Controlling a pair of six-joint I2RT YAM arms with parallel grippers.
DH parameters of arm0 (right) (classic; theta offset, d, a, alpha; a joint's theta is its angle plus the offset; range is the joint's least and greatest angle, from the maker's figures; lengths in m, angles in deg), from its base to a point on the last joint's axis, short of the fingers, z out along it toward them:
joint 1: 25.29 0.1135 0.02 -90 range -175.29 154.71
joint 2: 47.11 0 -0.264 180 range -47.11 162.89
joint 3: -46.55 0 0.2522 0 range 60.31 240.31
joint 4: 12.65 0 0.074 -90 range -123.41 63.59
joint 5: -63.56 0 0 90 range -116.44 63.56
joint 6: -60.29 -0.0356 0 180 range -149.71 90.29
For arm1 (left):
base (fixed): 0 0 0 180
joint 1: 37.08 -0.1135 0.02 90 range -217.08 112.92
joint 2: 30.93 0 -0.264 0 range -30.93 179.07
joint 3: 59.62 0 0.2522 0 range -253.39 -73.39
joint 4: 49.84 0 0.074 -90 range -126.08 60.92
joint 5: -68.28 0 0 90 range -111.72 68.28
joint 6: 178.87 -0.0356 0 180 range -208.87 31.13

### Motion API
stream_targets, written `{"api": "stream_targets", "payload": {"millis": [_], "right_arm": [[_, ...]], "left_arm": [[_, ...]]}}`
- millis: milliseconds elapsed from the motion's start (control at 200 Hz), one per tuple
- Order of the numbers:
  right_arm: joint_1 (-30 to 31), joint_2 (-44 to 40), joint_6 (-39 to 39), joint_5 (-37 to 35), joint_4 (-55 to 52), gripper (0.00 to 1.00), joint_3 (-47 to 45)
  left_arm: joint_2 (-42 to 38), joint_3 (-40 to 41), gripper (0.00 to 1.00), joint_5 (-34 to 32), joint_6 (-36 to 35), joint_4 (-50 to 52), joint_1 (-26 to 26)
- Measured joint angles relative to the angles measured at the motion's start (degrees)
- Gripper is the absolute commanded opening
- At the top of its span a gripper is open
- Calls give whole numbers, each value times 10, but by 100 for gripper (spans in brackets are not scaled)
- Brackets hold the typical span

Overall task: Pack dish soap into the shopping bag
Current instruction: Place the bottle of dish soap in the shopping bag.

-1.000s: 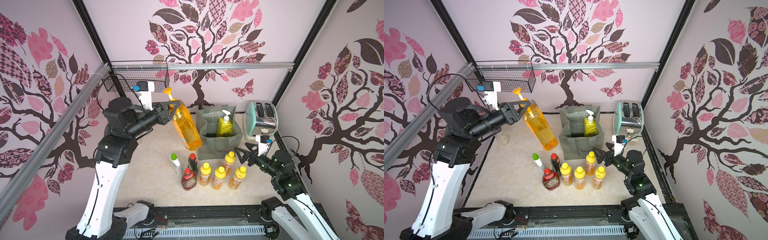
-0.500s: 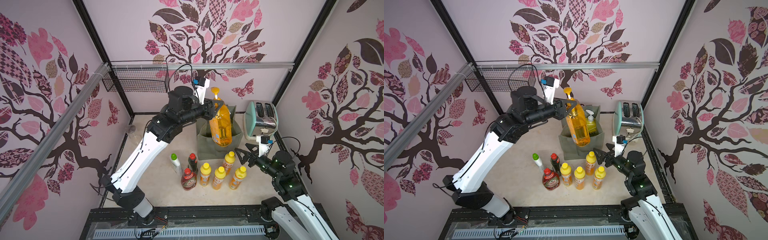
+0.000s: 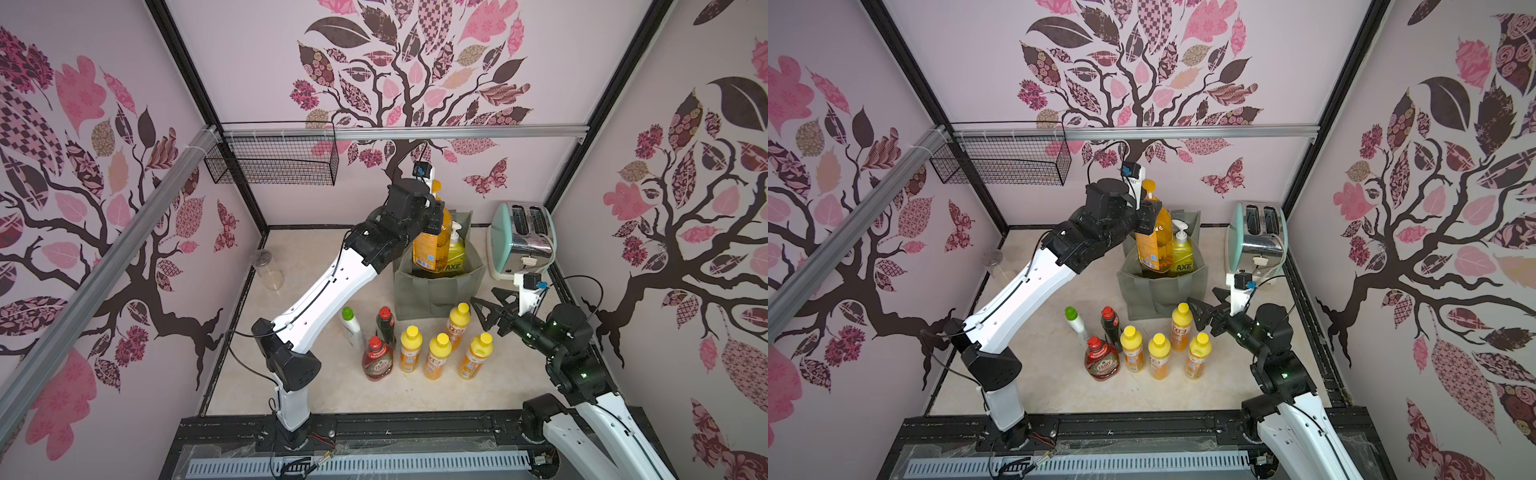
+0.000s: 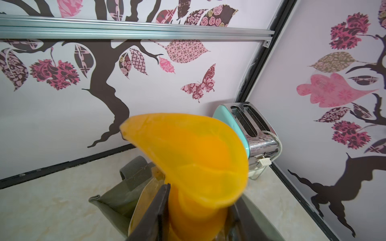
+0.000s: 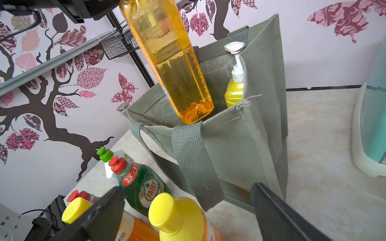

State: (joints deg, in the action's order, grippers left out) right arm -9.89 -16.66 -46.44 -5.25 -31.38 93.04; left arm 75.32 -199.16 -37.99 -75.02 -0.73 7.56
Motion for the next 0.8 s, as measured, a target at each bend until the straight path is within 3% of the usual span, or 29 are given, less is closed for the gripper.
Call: {"api": "stream_targets", "payload": {"millis": [250,590,800], "right_arm": [[0,-1,0,1,-1,100,0],[0,-4,0,1,-3,100,0],[0,-4,0,2,-3,100,0]], "left_arm": [[36,11,0,-96,-24,-41,22],[50,116,0,-179,-23,-157,24],[75,138,0,-218,-21,-214,24]]}}
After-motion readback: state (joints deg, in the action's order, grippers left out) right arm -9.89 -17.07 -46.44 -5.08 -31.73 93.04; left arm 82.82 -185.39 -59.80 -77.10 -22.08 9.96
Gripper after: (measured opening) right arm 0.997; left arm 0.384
